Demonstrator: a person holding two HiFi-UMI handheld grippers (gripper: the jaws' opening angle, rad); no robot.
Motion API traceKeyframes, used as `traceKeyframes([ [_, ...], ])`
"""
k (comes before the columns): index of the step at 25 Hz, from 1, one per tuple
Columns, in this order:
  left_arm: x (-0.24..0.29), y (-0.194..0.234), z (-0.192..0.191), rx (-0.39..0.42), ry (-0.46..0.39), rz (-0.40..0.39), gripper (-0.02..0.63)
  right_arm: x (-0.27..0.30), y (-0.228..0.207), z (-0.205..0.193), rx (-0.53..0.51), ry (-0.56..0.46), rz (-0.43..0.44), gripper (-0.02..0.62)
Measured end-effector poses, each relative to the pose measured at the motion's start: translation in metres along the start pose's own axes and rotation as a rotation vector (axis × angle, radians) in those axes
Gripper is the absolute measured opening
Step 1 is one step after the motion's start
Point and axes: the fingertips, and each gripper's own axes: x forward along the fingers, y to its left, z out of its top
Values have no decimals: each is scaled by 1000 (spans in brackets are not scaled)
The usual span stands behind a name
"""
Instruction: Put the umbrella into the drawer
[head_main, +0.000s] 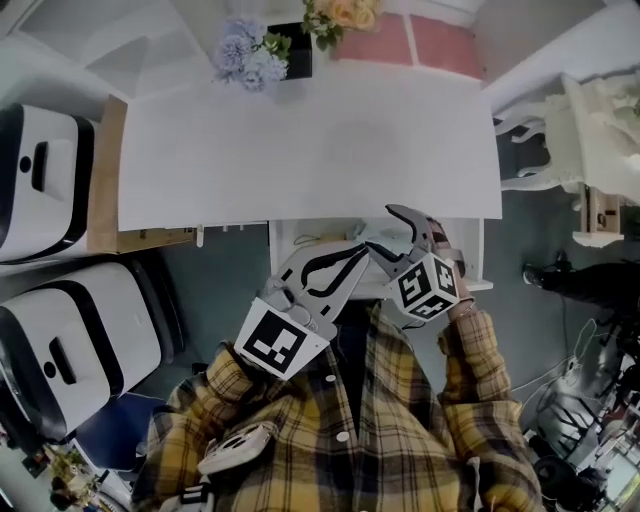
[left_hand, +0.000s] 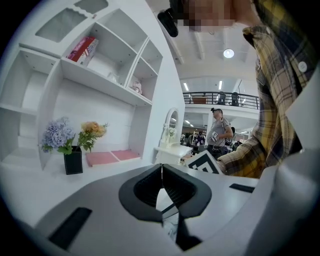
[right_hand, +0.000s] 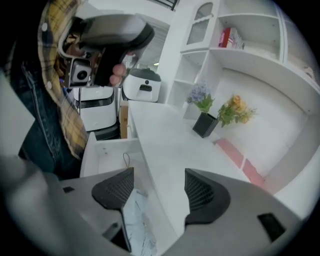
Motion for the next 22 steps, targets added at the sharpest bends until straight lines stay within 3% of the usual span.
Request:
traceKeyframes([
  [8,-5,12,15,-19,-25,50,21,-51,-33,64,136,-186,-99,321],
  [14,-9,19,31,-41,-61,65,21,-98,-54,117,312,-426,-156,261],
  [22,-16,22,51,-25,-102,82,21,-148,-64,152,536,-675,-122,175],
])
